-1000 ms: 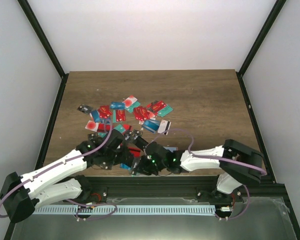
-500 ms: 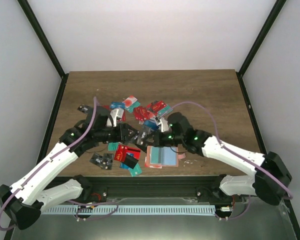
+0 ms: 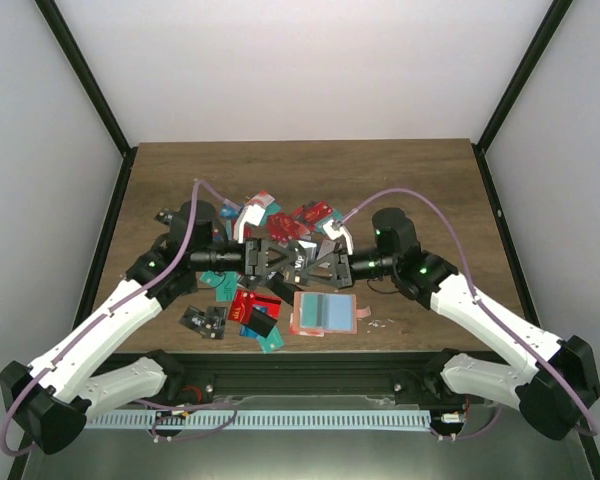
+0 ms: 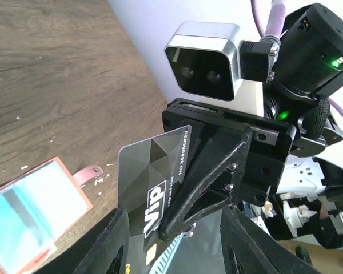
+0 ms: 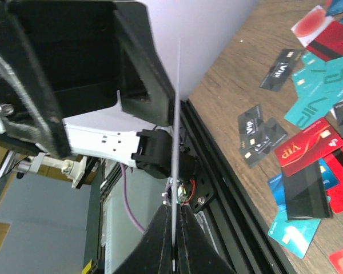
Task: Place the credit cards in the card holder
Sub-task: Insert the credit card into the card holder.
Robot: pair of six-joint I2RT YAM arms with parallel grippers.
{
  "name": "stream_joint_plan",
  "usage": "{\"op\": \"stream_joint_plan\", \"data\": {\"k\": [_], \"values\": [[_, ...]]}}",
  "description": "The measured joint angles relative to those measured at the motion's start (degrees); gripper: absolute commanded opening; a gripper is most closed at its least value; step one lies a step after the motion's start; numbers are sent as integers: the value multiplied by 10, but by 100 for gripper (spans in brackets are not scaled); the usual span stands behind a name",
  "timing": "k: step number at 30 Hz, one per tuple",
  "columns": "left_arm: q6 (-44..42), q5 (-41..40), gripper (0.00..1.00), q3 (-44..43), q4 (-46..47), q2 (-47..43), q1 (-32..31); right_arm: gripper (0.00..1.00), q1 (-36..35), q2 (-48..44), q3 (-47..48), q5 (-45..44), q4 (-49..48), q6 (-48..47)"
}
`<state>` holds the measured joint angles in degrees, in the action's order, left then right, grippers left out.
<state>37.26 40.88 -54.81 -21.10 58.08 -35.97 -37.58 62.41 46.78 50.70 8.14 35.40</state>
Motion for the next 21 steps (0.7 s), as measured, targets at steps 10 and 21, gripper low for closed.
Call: {"op": "stream_joint_plan", "data": {"k": [10, 21], "values": [[-7, -4, 48, 6, 14, -9, 0, 1, 8, -7, 0, 54, -14, -3], [-12, 9, 11, 30, 19, -14, 1, 1, 8, 16, 3, 109, -49, 0]]}}
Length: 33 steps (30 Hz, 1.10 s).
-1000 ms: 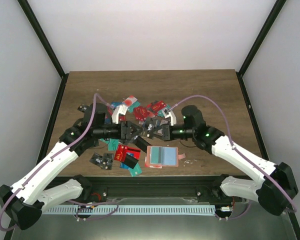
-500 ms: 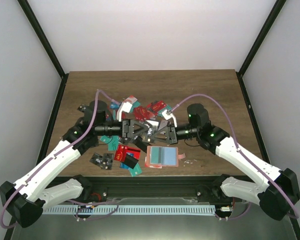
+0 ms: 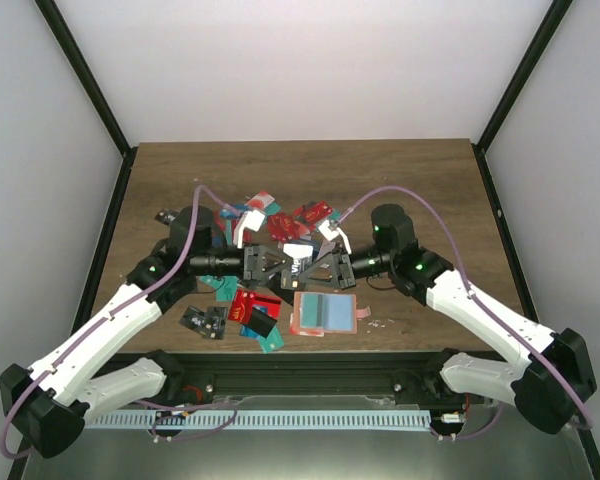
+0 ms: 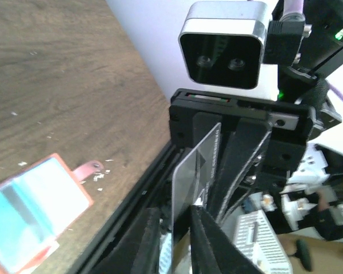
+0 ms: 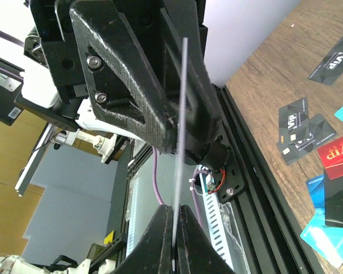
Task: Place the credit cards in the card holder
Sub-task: Insert the credit card into the card holder.
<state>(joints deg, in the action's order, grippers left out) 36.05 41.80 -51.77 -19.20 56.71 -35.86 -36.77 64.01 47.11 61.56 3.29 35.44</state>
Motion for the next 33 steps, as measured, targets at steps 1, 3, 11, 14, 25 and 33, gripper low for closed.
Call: {"op": "stream_joint_plan", "data": {"k": [1, 3, 11, 14, 25, 33], "values": [[2, 9, 6, 3, 8, 0, 0, 1, 0, 1, 0, 2, -1, 2], [6, 25, 4, 8, 24, 0, 0, 1, 1, 3, 0, 7, -4, 5], [16, 50, 4, 17, 58, -9, 2, 61, 3, 9, 9, 2, -5, 11], [16, 48, 4, 18, 58, 2, 2, 65, 8, 9, 36, -67, 53, -8], [14, 6, 4, 39, 66, 146, -55, 71, 30, -70, -13, -469, 311, 75], [1, -33, 4, -2, 38, 308, -91, 59, 30, -93, -96, -517, 356, 135]]}}
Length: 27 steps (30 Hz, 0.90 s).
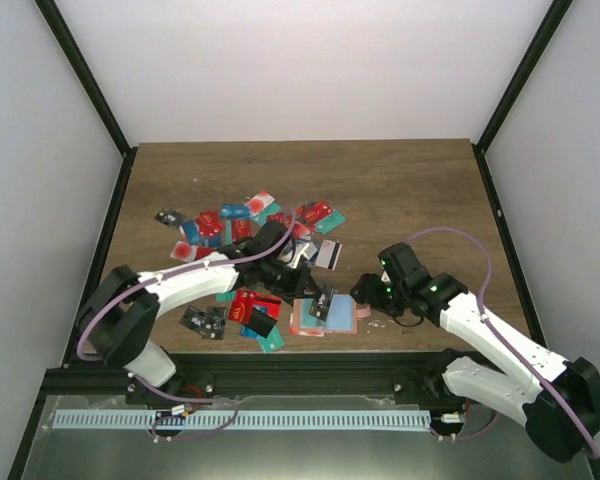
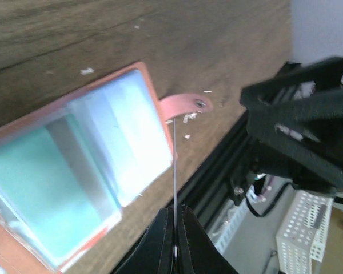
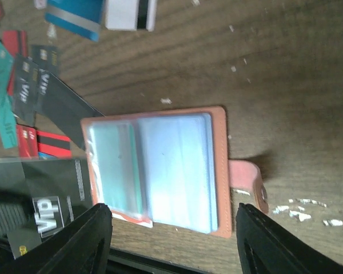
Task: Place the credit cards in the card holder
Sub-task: Insert the credit card into the card holder.
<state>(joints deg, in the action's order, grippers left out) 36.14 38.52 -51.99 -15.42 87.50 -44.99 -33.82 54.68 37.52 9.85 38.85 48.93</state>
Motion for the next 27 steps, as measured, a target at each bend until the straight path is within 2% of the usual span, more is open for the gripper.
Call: {"op": "stream_joint_plan", "data": {"k": [6, 11, 27], "values": [[-12, -14, 4, -25, -20, 70, 0, 55, 0, 0, -61, 43, -43, 17], [-15, -13, 4, -28, -27, 105, 0, 51, 0, 5, -75, 68, -73, 22], [-2, 2, 4, -29, -1, 149, -1, 45, 0, 65, -122, 100, -139, 27]]}}
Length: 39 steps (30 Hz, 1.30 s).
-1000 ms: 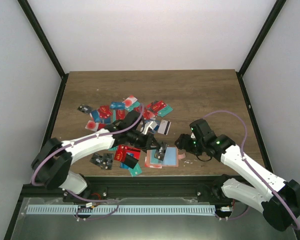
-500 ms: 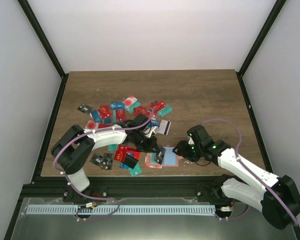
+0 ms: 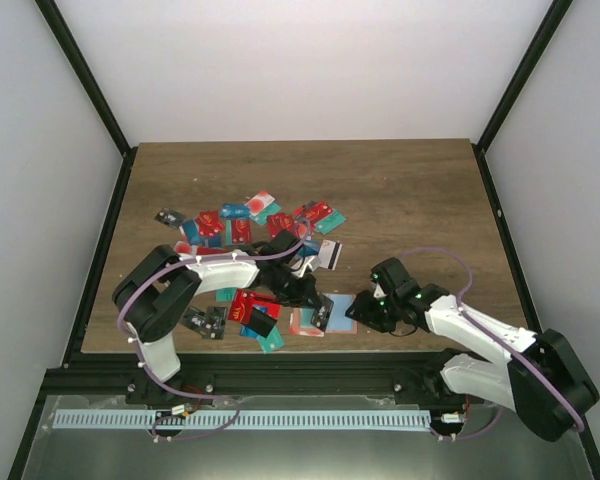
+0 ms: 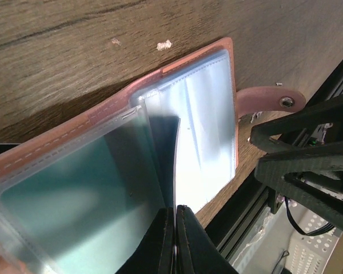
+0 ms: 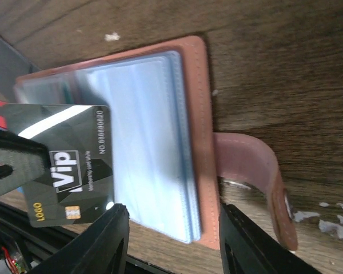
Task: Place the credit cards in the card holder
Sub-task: Insert the credit card into the card holder.
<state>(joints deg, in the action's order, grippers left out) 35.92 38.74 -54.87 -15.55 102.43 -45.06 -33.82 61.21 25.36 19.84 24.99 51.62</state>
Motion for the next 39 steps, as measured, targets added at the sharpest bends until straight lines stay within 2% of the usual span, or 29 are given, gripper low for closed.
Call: {"op": "stream_joint_plan", "data": {"k": [13, 39], "values": [[6, 17, 4, -6, 27, 22, -4, 32, 0, 70, 3, -1, -21, -5], [70, 12, 4, -18, 88, 53, -6, 31, 0, 72, 4, 2, -20, -8]]}}
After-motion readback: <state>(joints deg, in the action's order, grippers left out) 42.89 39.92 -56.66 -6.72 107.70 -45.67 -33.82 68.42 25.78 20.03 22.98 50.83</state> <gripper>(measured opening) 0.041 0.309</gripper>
